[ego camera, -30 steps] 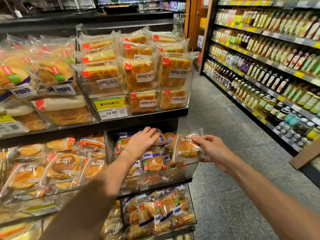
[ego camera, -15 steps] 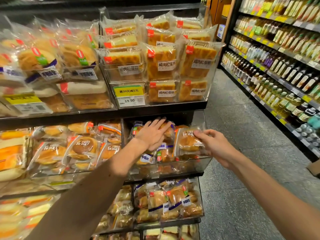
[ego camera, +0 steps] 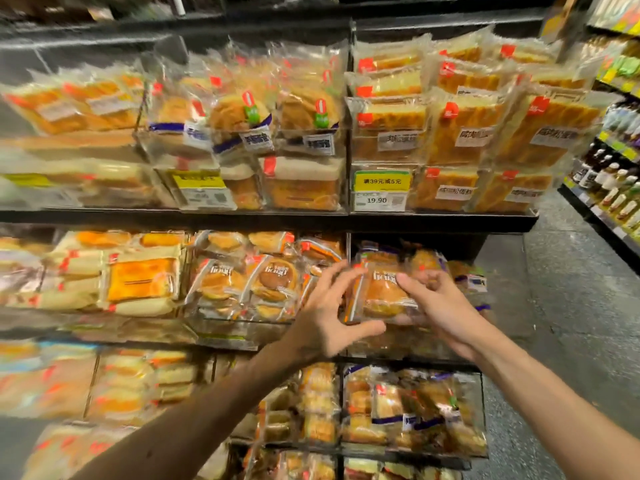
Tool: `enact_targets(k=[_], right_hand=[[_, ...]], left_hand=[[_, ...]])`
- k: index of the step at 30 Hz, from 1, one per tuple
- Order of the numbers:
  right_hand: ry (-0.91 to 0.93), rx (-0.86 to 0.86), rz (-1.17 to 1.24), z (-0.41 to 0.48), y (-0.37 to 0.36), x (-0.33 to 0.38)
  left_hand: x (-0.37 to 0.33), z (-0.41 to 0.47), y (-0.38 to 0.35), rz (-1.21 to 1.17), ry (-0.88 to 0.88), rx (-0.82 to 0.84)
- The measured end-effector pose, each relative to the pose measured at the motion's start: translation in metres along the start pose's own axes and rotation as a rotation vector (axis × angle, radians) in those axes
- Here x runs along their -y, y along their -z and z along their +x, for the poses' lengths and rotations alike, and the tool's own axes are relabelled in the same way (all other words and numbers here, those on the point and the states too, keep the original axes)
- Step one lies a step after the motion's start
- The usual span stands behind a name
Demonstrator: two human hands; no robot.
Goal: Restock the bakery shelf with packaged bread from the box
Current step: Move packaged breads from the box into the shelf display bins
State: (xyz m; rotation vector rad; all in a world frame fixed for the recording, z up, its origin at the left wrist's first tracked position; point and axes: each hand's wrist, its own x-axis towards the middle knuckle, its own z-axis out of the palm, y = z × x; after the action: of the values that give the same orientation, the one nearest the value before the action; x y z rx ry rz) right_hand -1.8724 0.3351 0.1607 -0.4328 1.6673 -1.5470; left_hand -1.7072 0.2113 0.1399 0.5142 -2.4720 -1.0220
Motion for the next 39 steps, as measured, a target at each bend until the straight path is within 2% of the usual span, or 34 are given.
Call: enact_targets(k=[3,6,10,12,17,19,21,25,29,32,35,39], right_hand=[[0.012,-0.033,-0.089,0.004,-0.042,-0.008],[0.100,-0.083,-0.297,0.011,-0.072,-0.008],[0.100,-0.053,-0.483,0.013,-0.097,-0.001],[0.149,-0.095,-0.617,0.013,-0.110,0.001],[0.326,-0.233,-0.971,0.014,-0.130,-0.006],[0.302,-0.244,-1.074,0.015,-0.131,-0.011],[0.200,-0.230,-1.139,0.015,-0.131,-0.016],[0.166,-0.274,-1.098,0.012,-0.136,-0.026],[0.303,-0.463,-0.968,0.005,-0.141,-0.032],[0.328,-0.503,-1.067,0.000,-0.138,-0.030],[0.452,-0.516,-1.127,-0.007,-0.137,-0.015],[0.660,-0.315,-1.170,-0.024,-0.163,0.011]], left_hand=[[0.028,-0.009,0.022,0.095,-0.008,-0.046],[0.038,-0.012,0.047,0.138,0.015,-0.010],[0.052,0.000,0.069,0.195,0.032,0.056],[0.058,0.004,0.073,0.244,0.065,0.096],[0.067,0.006,0.077,0.545,0.005,0.070],[0.068,0.010,0.077,0.635,-0.036,0.085],[0.067,0.010,0.074,0.730,-0.075,0.091],[0.066,0.011,0.078,0.852,-0.119,0.180],[0.064,0.012,0.086,0.845,-0.110,0.272],[0.060,0.009,0.095,0.742,-0.094,0.332],[0.050,0.008,0.115,0.537,-0.109,0.220],[0.037,-0.013,0.167,0.432,-0.103,0.017]])
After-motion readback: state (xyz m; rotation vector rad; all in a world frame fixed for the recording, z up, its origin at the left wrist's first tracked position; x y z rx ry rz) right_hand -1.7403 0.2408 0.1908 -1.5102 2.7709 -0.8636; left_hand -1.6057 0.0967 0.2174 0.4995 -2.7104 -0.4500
